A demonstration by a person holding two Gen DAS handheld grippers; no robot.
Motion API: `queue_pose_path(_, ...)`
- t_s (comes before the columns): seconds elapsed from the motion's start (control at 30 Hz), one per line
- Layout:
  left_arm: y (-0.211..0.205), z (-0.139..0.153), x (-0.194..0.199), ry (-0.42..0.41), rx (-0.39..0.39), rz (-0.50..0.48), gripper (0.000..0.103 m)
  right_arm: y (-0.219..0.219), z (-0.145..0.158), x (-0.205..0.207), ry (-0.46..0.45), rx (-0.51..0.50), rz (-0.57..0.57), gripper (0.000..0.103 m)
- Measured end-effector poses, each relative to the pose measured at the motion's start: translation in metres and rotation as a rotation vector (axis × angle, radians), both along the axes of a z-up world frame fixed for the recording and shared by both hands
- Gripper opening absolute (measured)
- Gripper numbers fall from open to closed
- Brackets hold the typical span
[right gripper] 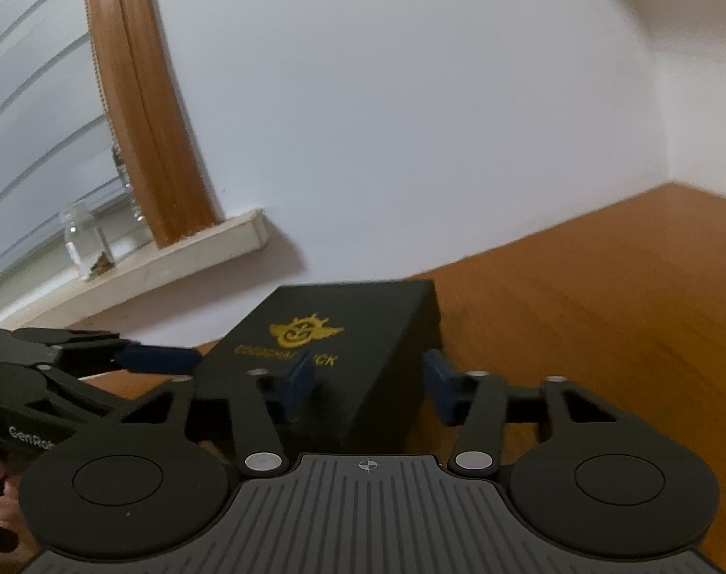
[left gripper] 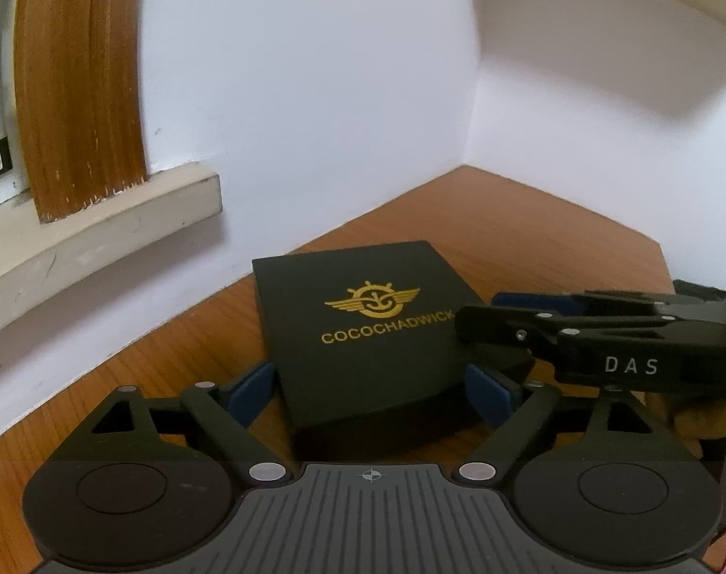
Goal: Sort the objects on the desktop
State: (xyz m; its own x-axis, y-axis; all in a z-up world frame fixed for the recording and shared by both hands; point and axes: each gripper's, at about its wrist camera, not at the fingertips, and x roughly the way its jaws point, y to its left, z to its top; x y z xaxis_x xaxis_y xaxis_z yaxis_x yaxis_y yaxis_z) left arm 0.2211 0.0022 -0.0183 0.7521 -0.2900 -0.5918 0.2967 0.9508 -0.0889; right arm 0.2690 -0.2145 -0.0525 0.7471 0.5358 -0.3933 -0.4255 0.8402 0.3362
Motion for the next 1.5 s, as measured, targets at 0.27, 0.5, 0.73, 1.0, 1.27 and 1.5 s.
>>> queue_pose_path(0.27, -0.028, -0.003, 0.0, -0.007, 0.024, -0.048, 0.09, -0.023, -0.004, -0.006, 0.021, 0.037, -0.008, 0.041)
queue_pose_path(0.5, -0.059, -0.003, -0.002, 0.004, 0.01, -0.104, 0.09, -0.056, -0.009, -0.027, 0.038, 0.04, -0.05, 0.041)
queue_pose_path(0.73, -0.071, -0.003, -0.03, 0.008, -0.011, -0.128, 0.09, -0.073, -0.008, -0.06, 0.045, 0.023, -0.072, 0.041)
queue_pose_path(1.0, -0.072, -0.003, -0.064, -0.058, 0.077, -0.058, 0.103, -0.069, -0.006, -0.088, -0.036, -0.025, -0.153, 0.07)
queue_pose_path(1.27, -0.042, 0.003, -0.106, -0.056, 0.075, 0.075, 0.103, -0.072, 0.019, -0.136, -0.146, -0.016, -0.236, 0.103)
queue_pose_path(1.5, -0.036, 0.017, -0.164, -0.071, 0.069, 0.143, 0.103, -0.07, 0.051, -0.18, -0.153, -0.132, -0.266, 0.103)
